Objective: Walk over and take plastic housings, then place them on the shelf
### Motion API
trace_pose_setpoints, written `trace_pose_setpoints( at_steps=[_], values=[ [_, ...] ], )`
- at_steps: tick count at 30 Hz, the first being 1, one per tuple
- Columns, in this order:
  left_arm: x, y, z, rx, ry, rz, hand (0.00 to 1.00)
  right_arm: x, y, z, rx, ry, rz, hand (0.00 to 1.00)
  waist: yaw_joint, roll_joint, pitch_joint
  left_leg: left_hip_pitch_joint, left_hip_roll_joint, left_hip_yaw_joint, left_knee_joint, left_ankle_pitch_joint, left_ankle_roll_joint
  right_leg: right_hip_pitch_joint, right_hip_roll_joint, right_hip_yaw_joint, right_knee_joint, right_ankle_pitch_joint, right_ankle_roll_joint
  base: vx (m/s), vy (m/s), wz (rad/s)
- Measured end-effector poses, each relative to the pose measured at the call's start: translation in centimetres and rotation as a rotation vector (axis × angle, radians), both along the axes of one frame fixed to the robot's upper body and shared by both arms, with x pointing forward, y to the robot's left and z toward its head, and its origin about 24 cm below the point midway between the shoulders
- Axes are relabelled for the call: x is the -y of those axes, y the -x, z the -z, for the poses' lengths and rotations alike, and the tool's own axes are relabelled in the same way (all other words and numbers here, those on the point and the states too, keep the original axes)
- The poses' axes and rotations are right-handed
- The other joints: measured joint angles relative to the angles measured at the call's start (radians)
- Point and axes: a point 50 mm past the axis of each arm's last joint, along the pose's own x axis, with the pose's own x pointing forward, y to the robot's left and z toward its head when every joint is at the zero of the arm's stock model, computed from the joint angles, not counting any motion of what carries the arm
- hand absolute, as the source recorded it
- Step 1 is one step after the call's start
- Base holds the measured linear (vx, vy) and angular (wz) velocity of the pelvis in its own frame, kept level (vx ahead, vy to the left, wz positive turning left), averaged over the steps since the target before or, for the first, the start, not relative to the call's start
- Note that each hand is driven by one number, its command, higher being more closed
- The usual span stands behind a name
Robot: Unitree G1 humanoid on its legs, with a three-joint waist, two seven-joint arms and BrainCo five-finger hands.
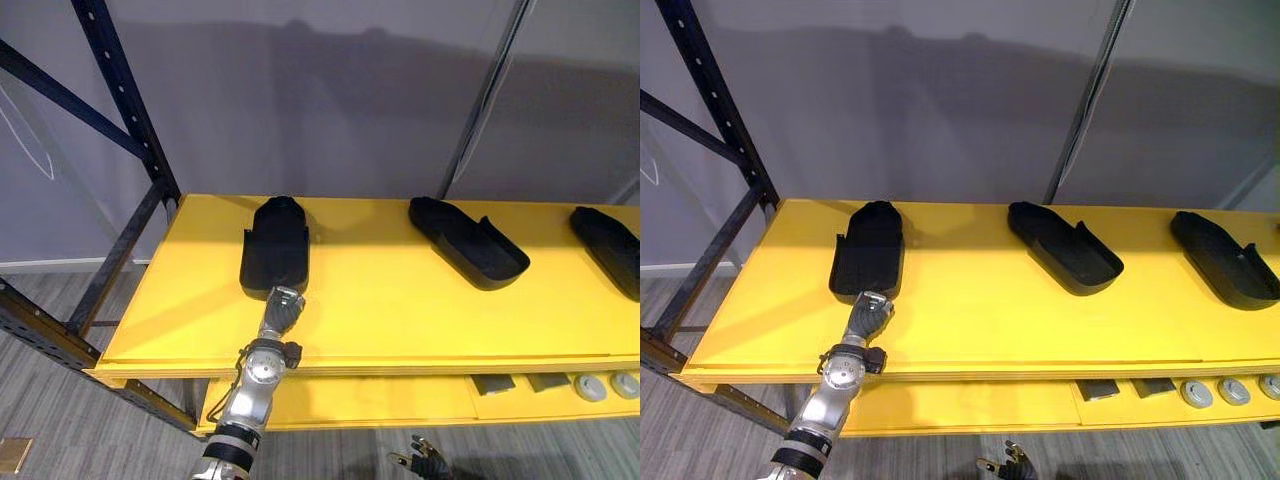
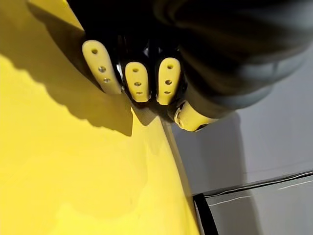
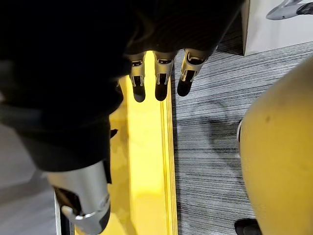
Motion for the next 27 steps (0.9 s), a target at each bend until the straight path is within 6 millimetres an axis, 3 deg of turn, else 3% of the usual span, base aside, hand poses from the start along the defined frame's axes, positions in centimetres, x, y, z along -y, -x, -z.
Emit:
trace_pose_setpoints(
  at_steps=[6,10,14,17,19,20,22,27],
  values=[
    [-0.2,-0.5,-0.1,-0.004,-0.007,-0.025,1.00,-0.2,-0.4,-0.1,0.010,-0.005,-0.004,0.00,-0.020,-0.008,0.014,0.028,-0.019,0.011,-0.088,0.055,0.012,-0.017,-0.013,0.001,-0.019,0.018,0.010,-0.13,0.042,-0.04],
    [0.1,-0.4,-0.8,0.025,0.001,-0.014,1.00,-0.4,-0.6,-0.2,0.019,-0.010,-0.004,0.00,-0.020,-0.028,0.029,0.030,-0.033,0.011,-0.098,0.065,0.014,-0.018,-0.025,0.000,-0.025,0.019,0.013,-0.11,0.054,0.02],
    [0.6,0.2,-4.4,0.186,0.044,0.003,1.00,-0.4,-0.5,-0.1,0.015,-0.011,-0.002,0.00,-0.005,-0.040,0.037,0.019,-0.038,0.001,-0.084,0.063,0.011,-0.012,-0.031,0.000,-0.019,0.020,0.023,0.01,0.023,0.06],
    [1.2,0.9,-8.8,0.382,0.091,0.038,1.00,-0.4,-0.3,-0.1,0.009,-0.008,-0.005,0.00,0.014,-0.040,0.041,-0.010,-0.034,-0.024,-0.007,0.029,0.016,0.014,-0.034,-0.012,-0.026,0.019,0.025,0.03,0.011,0.22],
    [1.1,2.5,-12.8,0.580,0.146,0.057,1.00,-0.4,-0.3,-0.1,0.009,-0.007,-0.007,0.00,0.021,-0.036,0.042,-0.043,-0.026,-0.053,0.069,-0.012,0.015,0.034,-0.031,-0.033,-0.031,0.019,0.025,0.02,0.006,0.25],
    [1.0,3.0,-13.6,0.625,0.158,0.060,1.00,-0.4,-0.3,-0.1,0.007,-0.007,-0.008,0.00,0.025,-0.036,0.042,-0.049,-0.024,-0.058,0.085,-0.021,0.013,0.036,-0.030,-0.034,-0.031,0.019,0.024,0.00,0.008,0.18],
    [-0.1,5.2,-15.8,0.765,0.185,0.037,1.00,-0.6,-0.2,0.0,0.004,-0.007,-0.019,0.00,0.040,-0.032,0.045,-0.068,-0.016,-0.069,0.139,-0.054,0.012,0.051,-0.024,-0.039,-0.031,0.013,0.024,-0.03,0.012,0.07],
    [-5.0,9.2,-17.1,0.913,0.209,-0.185,1.00,-0.8,0.0,0.1,-0.002,-0.010,-0.024,0.00,0.065,-0.027,0.046,-0.088,-0.017,-0.105,0.180,-0.073,0.015,0.061,-0.024,-0.083,-0.012,-0.008,0.022,-0.04,0.014,0.22]
  ],
)
